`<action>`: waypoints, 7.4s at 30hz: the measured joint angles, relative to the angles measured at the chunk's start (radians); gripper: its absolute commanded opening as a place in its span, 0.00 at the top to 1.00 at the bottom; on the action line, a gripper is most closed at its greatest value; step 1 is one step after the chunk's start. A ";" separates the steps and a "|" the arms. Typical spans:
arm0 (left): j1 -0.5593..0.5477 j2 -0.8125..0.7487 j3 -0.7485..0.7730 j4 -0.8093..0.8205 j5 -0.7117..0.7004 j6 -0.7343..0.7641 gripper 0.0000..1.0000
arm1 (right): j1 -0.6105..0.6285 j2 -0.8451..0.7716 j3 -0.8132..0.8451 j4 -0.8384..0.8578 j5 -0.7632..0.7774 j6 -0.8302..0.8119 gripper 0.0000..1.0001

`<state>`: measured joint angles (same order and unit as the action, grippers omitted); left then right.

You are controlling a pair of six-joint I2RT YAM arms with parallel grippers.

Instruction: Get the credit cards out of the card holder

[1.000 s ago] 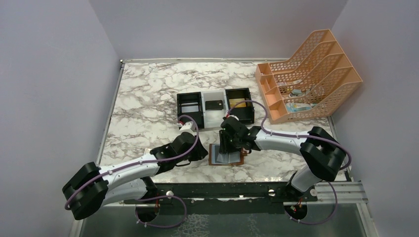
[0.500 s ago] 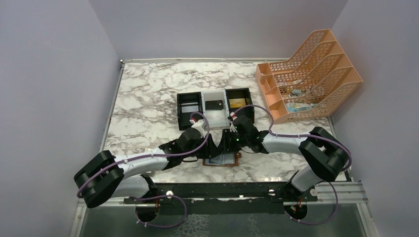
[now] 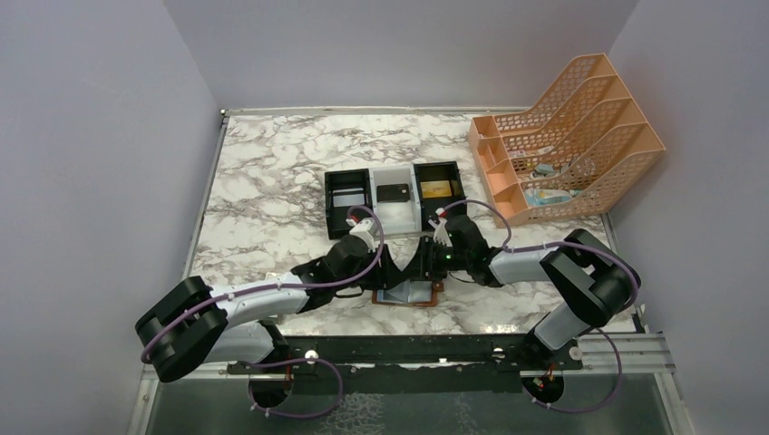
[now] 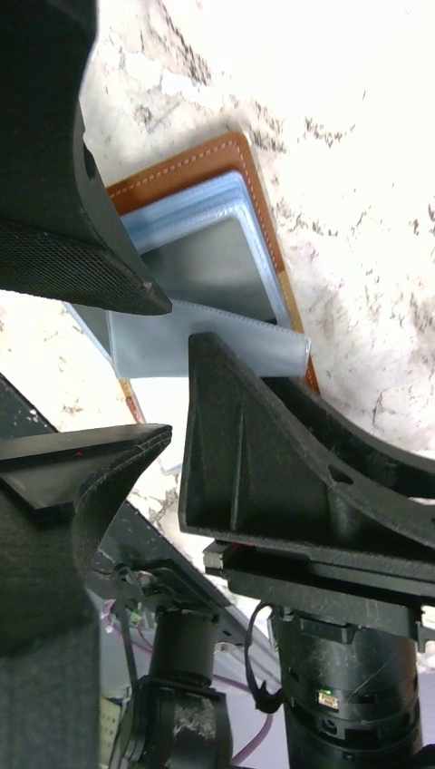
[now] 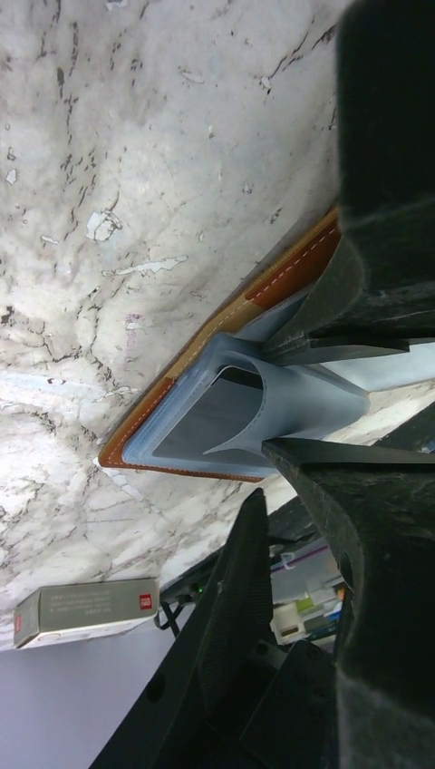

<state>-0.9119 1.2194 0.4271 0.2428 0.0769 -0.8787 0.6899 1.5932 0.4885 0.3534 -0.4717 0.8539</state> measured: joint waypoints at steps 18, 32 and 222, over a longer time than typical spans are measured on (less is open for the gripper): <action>0.029 0.073 -0.021 0.049 -0.025 0.020 0.48 | -0.018 0.015 -0.017 0.046 -0.028 0.025 0.64; 0.108 0.138 -0.052 0.216 0.223 0.018 0.48 | -0.026 0.024 -0.007 0.036 -0.046 0.034 0.63; 0.002 -0.068 -0.079 0.000 -0.031 -0.021 0.60 | -0.005 -0.114 -0.002 -0.099 -0.114 -0.155 0.78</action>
<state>-0.9100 1.1511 0.3481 0.2428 0.0460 -0.8993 0.6853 1.4792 0.4870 0.2543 -0.5854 0.6991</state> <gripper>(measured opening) 0.409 0.221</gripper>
